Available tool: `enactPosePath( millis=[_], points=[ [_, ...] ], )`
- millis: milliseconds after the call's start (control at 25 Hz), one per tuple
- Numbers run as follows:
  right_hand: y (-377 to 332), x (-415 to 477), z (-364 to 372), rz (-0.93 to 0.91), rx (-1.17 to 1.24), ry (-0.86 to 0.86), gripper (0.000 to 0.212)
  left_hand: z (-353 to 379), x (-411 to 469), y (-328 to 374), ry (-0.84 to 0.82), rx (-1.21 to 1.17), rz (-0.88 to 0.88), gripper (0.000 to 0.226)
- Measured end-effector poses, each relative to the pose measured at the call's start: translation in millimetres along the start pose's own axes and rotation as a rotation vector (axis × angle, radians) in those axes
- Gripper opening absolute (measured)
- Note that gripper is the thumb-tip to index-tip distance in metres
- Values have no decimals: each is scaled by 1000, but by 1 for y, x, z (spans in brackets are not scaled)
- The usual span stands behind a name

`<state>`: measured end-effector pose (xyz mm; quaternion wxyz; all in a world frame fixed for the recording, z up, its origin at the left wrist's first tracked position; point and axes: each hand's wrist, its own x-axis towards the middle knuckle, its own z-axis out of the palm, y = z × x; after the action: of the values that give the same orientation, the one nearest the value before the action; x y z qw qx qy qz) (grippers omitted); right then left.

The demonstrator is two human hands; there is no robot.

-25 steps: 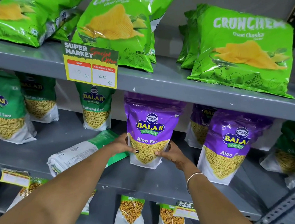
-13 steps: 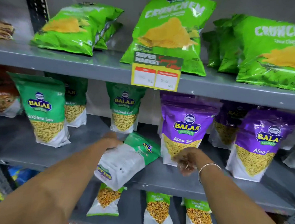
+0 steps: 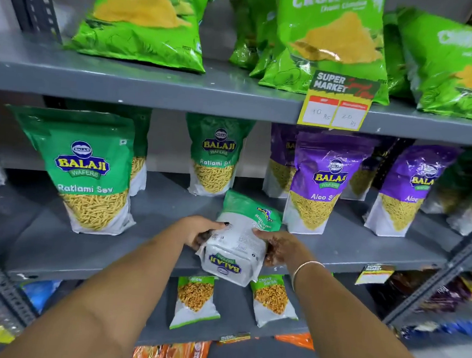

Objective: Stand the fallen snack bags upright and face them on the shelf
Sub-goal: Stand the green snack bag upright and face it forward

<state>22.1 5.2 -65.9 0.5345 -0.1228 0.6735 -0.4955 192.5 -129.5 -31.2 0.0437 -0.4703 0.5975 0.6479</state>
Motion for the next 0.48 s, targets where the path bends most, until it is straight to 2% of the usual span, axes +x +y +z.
enactPosePath(
  millis=[160,200,280,320,480],
  points=[
    [1,-13,4,1,5,10,79,-9,-16,-4,-48,40,-2,24],
    [-2,-19,9,-6,4,3,68,-12,-20,-5,-53,36,9,21],
    [-11,-36,23,-9,-44,-45,26,-20,-27,-6,-40,37,55,17],
    [-15,-43,28,-14,-76,-48,13,-24,-30,-5,-26,41,79,18],
    [-38,-54,40,-198,-171,-9,9,-36,-36,3,37,27,187,25]
  ],
)
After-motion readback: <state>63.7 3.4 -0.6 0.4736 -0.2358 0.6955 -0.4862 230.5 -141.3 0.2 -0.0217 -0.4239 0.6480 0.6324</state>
